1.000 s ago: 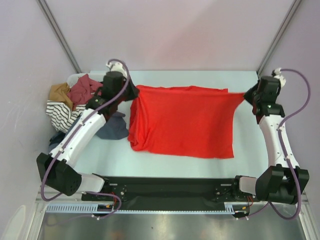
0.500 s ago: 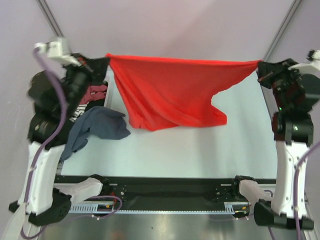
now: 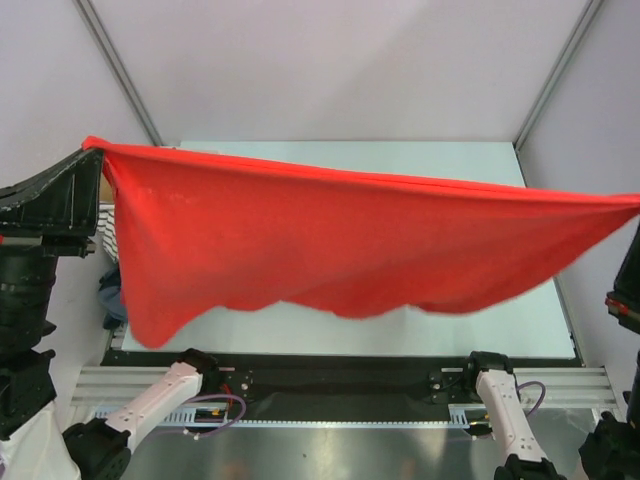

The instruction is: Fold and stack the tank tops

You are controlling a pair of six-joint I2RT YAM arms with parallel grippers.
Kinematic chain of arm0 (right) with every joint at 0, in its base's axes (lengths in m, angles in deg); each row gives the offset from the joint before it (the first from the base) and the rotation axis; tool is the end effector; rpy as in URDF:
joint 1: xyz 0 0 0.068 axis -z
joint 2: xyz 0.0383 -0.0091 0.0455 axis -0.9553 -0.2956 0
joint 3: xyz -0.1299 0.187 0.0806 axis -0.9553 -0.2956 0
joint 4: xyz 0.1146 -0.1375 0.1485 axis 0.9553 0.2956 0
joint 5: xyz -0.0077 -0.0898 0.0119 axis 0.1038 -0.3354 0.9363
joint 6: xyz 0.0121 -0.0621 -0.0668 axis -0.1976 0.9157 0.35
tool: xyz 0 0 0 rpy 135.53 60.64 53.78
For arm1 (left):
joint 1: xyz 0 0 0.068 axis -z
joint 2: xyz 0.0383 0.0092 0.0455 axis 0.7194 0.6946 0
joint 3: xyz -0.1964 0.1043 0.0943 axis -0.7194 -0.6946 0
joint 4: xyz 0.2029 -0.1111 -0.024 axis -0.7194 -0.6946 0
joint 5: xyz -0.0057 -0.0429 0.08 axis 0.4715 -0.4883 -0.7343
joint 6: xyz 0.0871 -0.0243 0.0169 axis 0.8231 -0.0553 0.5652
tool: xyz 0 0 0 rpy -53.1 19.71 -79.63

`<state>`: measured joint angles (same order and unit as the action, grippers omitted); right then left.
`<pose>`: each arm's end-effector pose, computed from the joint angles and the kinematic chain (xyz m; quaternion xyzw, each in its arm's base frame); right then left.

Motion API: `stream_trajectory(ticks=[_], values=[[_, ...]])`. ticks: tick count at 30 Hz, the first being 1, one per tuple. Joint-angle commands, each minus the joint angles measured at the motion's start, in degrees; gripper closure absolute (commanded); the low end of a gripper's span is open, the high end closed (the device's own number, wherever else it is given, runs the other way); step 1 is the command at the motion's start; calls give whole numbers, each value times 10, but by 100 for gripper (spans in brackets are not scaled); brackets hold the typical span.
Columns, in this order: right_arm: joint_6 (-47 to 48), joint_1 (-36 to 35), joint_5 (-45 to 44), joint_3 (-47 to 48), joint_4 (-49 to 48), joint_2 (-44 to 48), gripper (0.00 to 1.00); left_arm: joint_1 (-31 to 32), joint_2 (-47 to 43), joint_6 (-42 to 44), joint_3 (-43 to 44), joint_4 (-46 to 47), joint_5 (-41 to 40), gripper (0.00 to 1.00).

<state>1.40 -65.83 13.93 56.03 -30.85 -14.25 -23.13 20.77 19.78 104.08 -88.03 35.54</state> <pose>-0.0486 0.0193 0.5886 0.0069 0.3326 0.1481 0.9313 0.0254 -0.0136 0.5897 0.0299 0.4373 -0.3279 0.8369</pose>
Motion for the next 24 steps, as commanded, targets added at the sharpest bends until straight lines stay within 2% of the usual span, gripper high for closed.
stream_trajectory(ticks=[1,6,10,16,20,24], values=[[24,4,-26,35,21,-56,100,1,47,4,32,11,-16,100],[-4,6,-13,99,46,-152,100,1,162,25,149,-28,-70,100],[-27,7,-9,84,15,-223,100,-3,236,36,171,-11,-89,100],[-55,7,2,87,-44,-336,100,-53,344,6,205,13,-46,100],[-75,7,14,130,-60,-411,100,-86,395,-15,234,26,-24,100],[-73,7,19,225,-44,-482,100,-93,424,-11,285,45,-2,100]])
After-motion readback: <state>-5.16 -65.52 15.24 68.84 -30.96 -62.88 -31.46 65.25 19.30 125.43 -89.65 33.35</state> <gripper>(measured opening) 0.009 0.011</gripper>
